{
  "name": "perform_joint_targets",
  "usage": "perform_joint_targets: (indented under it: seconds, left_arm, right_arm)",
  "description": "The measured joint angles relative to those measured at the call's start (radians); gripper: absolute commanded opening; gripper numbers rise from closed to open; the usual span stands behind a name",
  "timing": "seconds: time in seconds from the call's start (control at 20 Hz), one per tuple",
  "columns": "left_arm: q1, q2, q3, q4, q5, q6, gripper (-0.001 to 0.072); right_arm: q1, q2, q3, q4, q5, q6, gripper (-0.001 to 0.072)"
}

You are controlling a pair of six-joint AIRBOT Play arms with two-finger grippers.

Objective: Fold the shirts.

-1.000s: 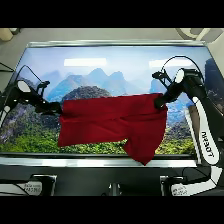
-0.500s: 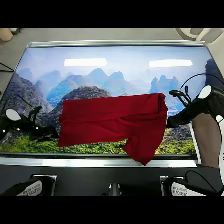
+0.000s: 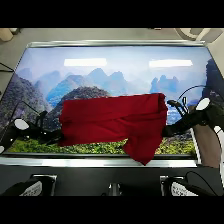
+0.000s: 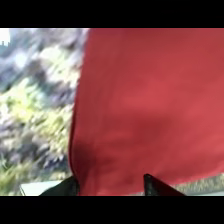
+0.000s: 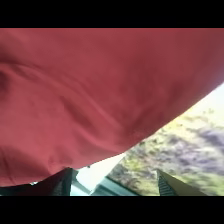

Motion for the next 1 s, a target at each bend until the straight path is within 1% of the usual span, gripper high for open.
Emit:
perform_joint_targets:
  seconds: [0.05,0.1,0.15,0.2,0.25,0.3,0.35,0.4,0.5,0.65,0.75,0.85,1.0]
  left_arm:
    - [-0.006,-0.002,-0.003,0.000,0.020,0.000,0.0145]
    - [-0.012,-0.003,-0.004,0.001,0.033,0.000,0.0069]
    - [-0.016,-0.003,-0.006,0.004,0.039,-0.002,0.0026]
    - [-0.018,-0.002,-0.005,0.000,0.043,-0.005,0.0026]
    - [-0.021,0.000,-0.005,-0.005,0.045,-0.007,0.0026]
    - [-0.023,0.002,-0.005,-0.007,0.045,-0.010,0.0025]
    - [-0.023,0.005,-0.005,-0.011,0.046,-0.012,0.0025]
    - [-0.024,0.010,-0.005,-0.014,0.047,-0.013,0.0025]
    - [-0.025,0.024,-0.001,-0.018,0.047,-0.014,0.0023]
    - [-0.025,0.079,0.043,-0.021,0.047,-0.013,0.0021]
    - [-0.025,0.127,0.105,-0.021,0.044,-0.013,0.0020]
    - [-0.025,0.145,0.169,-0.022,0.041,-0.022,0.0020]
    - [-0.026,0.103,0.256,-0.022,0.076,-0.049,0.0021]
  right_arm:
    - [0.001,0.003,-0.033,0.026,-0.016,-0.007,0.0569]
    - [0.002,0.004,-0.065,0.048,-0.031,-0.014,0.0569]
    - [0.002,0.005,-0.100,0.075,-0.051,-0.024,0.0567]
    - [0.000,0.006,-0.129,0.101,-0.072,-0.030,0.0564]
    - [0.000,0.007,-0.161,0.119,-0.090,-0.035,0.0531]
    - [0.001,0.007,-0.190,0.141,-0.113,-0.041,0.0436]
    - [0.000,0.009,-0.213,0.158,-0.132,-0.043,0.0249]
    - [0.000,0.009,-0.235,0.170,-0.158,-0.046,0.0021]
    - [0.000,0.009,-0.254,0.198,-0.197,-0.053,0.0019]
    - [0.000,0.032,-0.207,0.228,-0.183,-0.089,0.0019]
    - [0.000,0.063,-0.124,0.246,-0.146,-0.106,0.0020]
    - [0.001,0.074,-0.021,0.256,-0.137,-0.113,0.0019]
    - [0.001,0.040,0.121,0.300,-0.230,-0.104,0.0019]
